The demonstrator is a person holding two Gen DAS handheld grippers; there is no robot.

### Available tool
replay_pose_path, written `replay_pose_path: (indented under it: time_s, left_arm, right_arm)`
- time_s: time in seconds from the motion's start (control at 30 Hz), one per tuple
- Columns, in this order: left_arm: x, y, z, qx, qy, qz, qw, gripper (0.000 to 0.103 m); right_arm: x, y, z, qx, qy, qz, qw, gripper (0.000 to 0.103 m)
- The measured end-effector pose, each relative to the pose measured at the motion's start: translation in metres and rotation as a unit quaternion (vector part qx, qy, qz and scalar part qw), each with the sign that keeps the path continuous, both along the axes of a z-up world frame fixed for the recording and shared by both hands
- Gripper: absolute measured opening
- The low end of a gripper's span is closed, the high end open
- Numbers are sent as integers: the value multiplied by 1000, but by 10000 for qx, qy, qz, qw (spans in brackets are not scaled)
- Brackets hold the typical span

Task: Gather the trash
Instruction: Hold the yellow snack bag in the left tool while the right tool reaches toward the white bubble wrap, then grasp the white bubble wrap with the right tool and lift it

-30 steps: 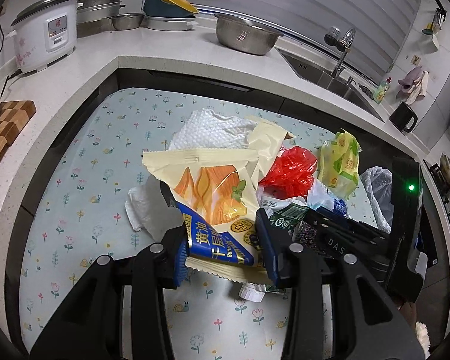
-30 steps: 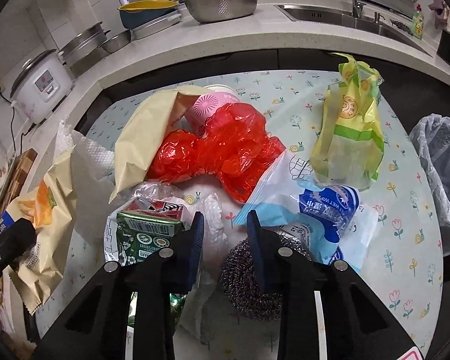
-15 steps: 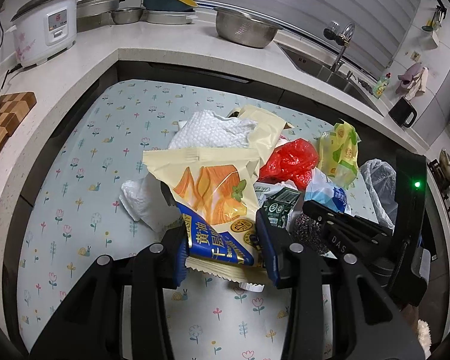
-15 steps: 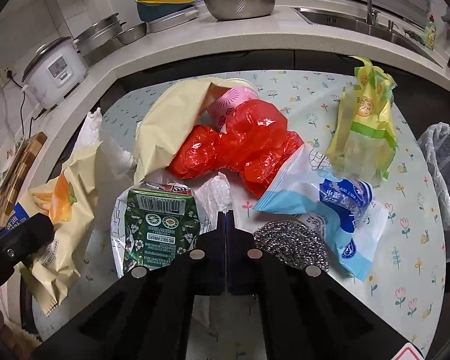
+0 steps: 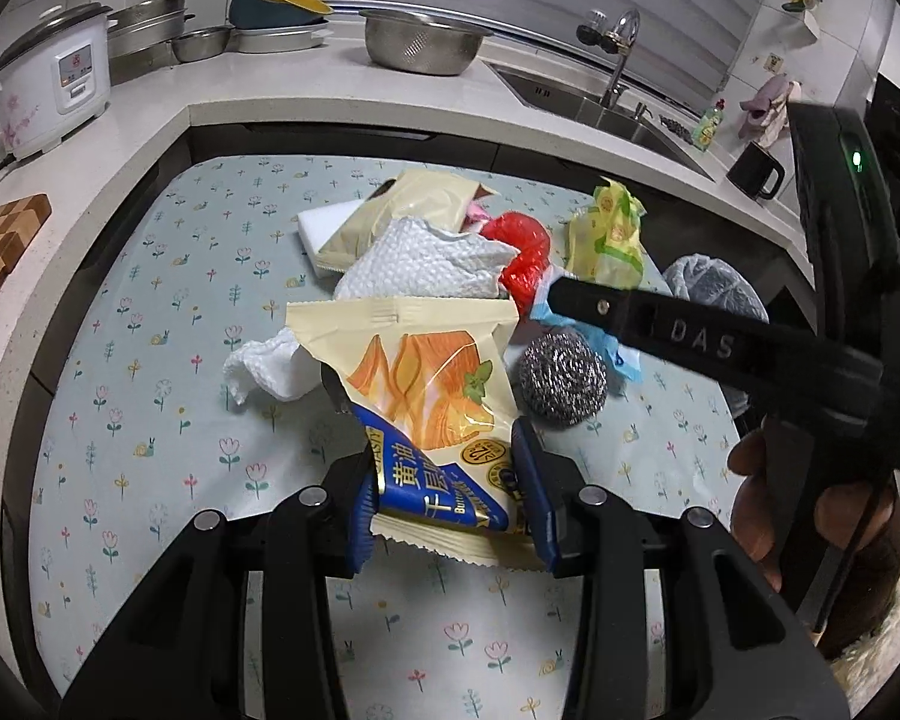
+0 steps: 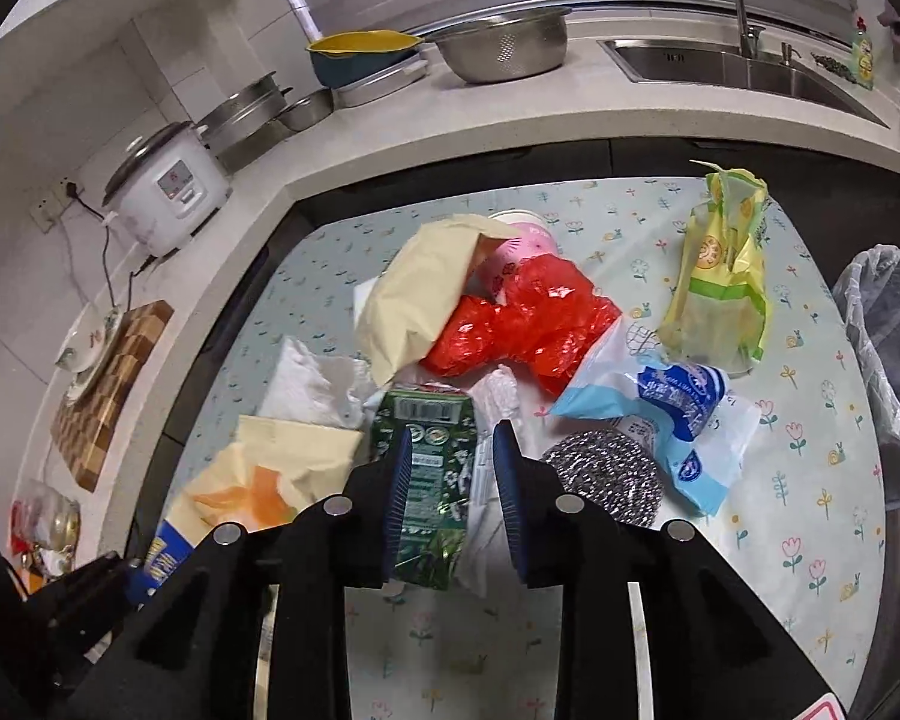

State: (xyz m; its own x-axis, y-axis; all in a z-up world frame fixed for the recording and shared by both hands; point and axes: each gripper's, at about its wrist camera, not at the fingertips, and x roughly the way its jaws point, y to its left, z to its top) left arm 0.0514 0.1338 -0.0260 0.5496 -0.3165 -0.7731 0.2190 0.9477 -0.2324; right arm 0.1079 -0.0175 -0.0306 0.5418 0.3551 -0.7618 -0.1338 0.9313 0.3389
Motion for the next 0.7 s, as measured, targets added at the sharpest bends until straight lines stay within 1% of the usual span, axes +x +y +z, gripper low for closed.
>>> replay_pose_path:
  time_s: [0.2,0.3,0.4,0.43,0.47,0.5,0.53,0.63,0.7]
  left_arm:
    - [-21,-9,-16,88,230,-151,9996,39]
    - [-27,-10,-19,137,263,-198,9994,39]
    - [-27,-10,-20,156,273,-193,9993,39]
    - [-27,-9,-20,152,279,-180,9993,39]
    - [-25,-9,-20,160,280,-156,9994,39]
    - [-24,-8,-20,174,280,-125,9994,39]
    - [-23,-7,-20,181,284,-96,9994,39]
    - [-18,-5,-19,147,307,-42,9994,39]
    - [-17,-6,-18,135,285,-61,9995,39]
  right_arm:
    - [-14,17,-11,88,226,353,9991,29]
    - [-16,27,-19,148,340,561,9977,29]
    - [-13,35,-30,55,423,610,9972,29]
    - [-12,36,-31,-20,412,598,9974,26]
    - [-13,38,-31,-98,365,578,9976,13]
    - [-14,38,-30,-146,307,569,9978,5]
    - [-15,38,-28,-153,256,547,9981,1]
    - [-20,31,-19,-296,40,381,9988,1]
    - [-19,27,-16,-318,31,351,9989,1]
